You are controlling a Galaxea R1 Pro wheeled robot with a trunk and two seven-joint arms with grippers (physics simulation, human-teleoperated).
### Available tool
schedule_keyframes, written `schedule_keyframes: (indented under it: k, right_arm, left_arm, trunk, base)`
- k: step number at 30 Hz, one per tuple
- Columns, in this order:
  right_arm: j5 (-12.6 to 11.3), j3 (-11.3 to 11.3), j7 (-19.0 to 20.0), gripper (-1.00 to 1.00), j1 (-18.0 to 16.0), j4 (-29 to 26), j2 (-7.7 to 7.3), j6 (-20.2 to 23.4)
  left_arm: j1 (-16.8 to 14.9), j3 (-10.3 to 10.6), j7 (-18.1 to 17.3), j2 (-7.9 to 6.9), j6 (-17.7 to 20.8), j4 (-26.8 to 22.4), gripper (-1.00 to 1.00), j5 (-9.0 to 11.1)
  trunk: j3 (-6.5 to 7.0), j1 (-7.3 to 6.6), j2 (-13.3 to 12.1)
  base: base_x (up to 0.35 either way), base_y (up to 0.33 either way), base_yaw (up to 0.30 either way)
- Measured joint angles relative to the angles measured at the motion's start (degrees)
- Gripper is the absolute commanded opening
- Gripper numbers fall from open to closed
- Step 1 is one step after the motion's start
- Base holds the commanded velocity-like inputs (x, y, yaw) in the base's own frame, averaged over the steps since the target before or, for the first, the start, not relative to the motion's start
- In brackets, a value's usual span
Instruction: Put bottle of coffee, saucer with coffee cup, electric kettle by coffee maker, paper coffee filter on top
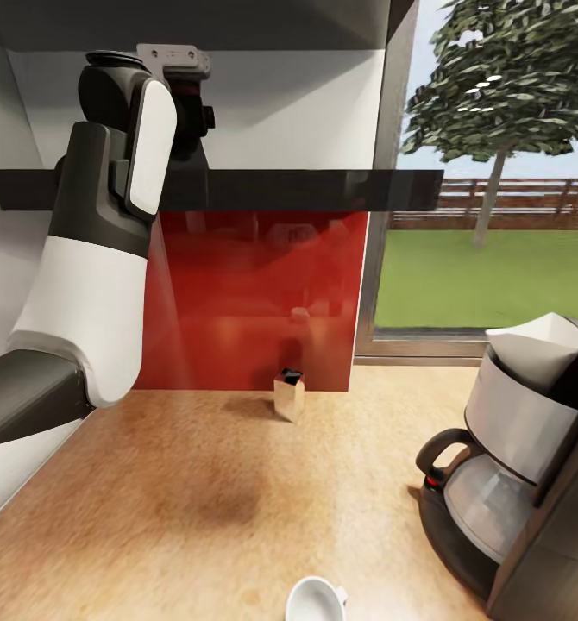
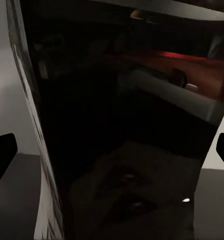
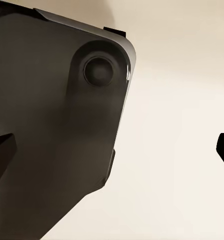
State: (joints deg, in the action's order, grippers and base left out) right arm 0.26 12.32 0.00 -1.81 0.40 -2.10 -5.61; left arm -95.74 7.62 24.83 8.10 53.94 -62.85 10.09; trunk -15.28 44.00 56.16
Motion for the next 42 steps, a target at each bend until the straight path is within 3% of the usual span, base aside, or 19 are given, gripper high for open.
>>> schedule_keyframes:
  k: [20, 21, 42]
  right_arm:
    - [-0.01, 0.0, 0.0, 1.0, 0.0, 0.0, 0.0, -0.01]
    - [-0.01, 0.0, 0.0, 1.0, 0.0, 0.0, 0.0, -0.01]
    - [-0.01, 0.0, 0.0, 1.0, 0.0, 0.0, 0.0, 0.0]
  left_arm:
    - [0.0, -0.05, -0.07, -0.02, 0.07, 0.13, 1.0, -0.05]
    - [0.0, -0.05, -0.07, -0.01, 0.07, 0.12, -1.0, -0.05]
    - [0.0, -0.16, 0.0, 0.0, 0.05, -0.6, -1.0, 0.07]
  trunk:
    - [0.0, 0.0, 0.0]
    - [0.0, 0.0, 0.0]
    - [0.0, 0.0, 0.0]
  base:
    - [0.003, 0.0, 0.0]
    - [0.0, 0.0, 0.0]
    - [0.0, 0.0, 0.0]
